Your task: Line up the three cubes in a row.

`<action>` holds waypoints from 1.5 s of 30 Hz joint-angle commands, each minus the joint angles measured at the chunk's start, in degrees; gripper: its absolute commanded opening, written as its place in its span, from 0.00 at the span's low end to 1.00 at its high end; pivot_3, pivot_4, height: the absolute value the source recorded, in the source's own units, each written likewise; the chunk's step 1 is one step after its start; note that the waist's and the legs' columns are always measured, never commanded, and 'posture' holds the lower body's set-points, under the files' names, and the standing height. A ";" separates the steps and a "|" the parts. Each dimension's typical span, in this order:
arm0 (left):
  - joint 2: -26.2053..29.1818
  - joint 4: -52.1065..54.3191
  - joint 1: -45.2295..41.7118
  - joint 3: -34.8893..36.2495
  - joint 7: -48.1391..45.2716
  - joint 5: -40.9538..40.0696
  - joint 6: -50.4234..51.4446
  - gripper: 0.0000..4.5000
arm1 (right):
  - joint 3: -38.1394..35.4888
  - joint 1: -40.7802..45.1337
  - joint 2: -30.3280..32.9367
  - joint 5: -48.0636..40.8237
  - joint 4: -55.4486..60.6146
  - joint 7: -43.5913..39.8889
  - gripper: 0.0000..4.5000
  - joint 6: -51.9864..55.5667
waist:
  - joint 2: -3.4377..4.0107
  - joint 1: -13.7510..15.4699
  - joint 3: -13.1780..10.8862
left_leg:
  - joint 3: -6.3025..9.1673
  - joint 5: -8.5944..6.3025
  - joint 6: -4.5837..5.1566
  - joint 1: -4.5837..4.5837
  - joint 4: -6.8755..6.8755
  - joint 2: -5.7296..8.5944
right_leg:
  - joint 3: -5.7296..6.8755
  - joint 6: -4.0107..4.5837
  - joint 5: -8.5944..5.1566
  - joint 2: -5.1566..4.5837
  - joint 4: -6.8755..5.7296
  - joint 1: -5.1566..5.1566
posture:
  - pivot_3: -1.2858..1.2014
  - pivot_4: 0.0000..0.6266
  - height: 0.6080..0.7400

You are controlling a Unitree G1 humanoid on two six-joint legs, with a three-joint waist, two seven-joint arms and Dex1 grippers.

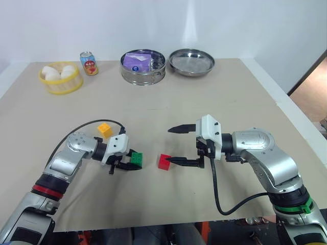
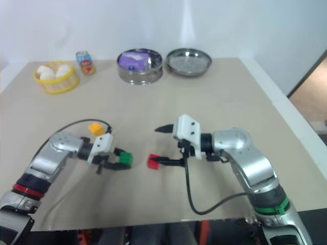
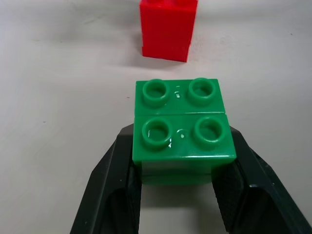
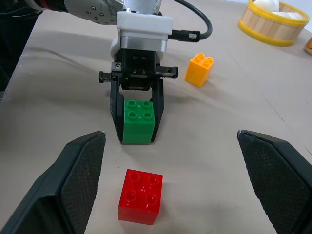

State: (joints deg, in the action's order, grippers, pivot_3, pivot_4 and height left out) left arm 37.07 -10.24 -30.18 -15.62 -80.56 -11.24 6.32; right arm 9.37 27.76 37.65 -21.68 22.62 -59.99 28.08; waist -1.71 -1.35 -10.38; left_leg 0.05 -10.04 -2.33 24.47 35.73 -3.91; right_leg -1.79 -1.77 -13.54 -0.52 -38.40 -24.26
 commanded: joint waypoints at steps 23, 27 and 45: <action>11.58 15.19 7.13 17.19 5.15 -10.41 23.88 0.99 | -0.24 1.46 -0.64 -2.39 0.81 -0.26 1.00 -0.39 | -0.06 -0.38 -0.04 | 0.02 0.17 0.26 -0.09 0.18 -0.05 | -0.07 0.38 -0.01 0.09 -0.39 -0.08 | 0.52 0.24 1.00; 13.29 16.50 8.45 28.66 13.32 -14.51 32.22 0.99 | 0.35 2.73 -1.20 -2.83 0.02 -0.46 1.00 -0.51 | -0.07 -0.10 -0.05 | 0.05 0.17 0.25 -0.10 0.07 -0.08 | 0.00 0.45 -0.11 0.09 -0.40 -0.08 | 0.52 0.24 1.00; -0.92 6.61 6.54 28.61 32.85 -8.13 18.17 0.99 | 2.12 5.61 -1.91 0.20 -3.18 -1.17 1.00 -2.75 | -0.16 0.06 -0.06 | 0.05 0.18 0.23 -0.14 0.06 -0.07 | 0.02 0.29 0.01 0.09 -0.40 -0.05 | 0.52 0.24 1.00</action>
State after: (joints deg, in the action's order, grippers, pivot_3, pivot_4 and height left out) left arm 36.31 -0.85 -21.54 14.06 -47.59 -20.60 27.57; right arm 11.90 32.62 35.21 -22.00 18.37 -61.11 26.36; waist -1.87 -1.29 -10.45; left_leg 0.09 -9.86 -2.10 24.32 35.79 -3.98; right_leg -1.78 -1.48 -13.53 -0.43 -38.80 -24.31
